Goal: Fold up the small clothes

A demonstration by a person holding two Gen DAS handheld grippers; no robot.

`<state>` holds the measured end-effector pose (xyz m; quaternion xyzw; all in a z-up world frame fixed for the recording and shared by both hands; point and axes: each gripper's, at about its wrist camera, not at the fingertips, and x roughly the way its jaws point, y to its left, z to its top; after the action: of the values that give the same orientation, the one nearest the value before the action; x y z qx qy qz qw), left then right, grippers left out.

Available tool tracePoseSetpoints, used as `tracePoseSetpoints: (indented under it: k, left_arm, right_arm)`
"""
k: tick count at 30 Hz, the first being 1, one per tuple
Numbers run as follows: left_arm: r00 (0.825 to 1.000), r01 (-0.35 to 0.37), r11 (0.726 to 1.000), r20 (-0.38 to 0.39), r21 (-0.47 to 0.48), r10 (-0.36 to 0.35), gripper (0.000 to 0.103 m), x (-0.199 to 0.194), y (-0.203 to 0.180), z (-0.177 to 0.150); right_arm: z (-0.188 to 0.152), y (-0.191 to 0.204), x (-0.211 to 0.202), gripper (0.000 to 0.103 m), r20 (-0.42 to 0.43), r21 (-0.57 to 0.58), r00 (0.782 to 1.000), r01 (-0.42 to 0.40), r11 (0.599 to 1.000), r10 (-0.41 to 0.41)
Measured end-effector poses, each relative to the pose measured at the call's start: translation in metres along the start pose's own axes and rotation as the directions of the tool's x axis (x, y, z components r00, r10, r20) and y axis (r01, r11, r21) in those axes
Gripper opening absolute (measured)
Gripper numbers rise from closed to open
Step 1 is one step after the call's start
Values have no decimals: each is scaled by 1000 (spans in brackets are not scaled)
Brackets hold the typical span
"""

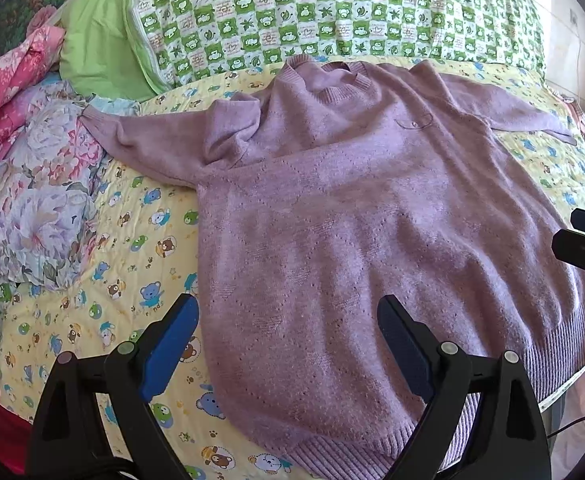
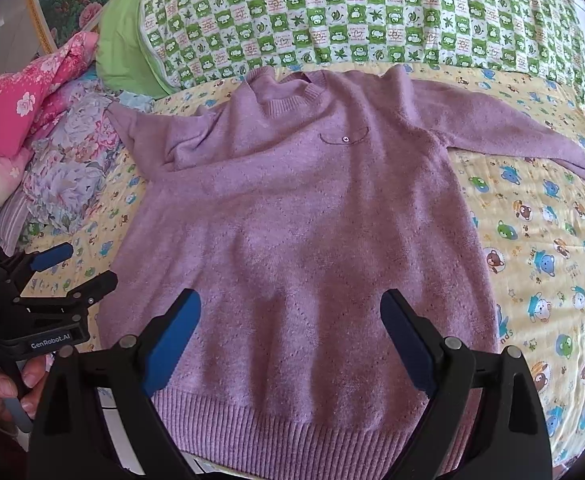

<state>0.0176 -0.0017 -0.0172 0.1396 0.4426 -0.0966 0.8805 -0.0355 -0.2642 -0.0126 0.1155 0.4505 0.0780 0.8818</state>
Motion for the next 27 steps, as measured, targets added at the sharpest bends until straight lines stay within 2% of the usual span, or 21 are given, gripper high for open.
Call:
tracePoseSetpoints:
  k: [27]
  left_arm:
    - [1000,0,1000,-9,-16,-1,91,8,-3,-3]
  right_arm:
    - [5,1,4,91,-4,-1,1000,-7,1000,7]
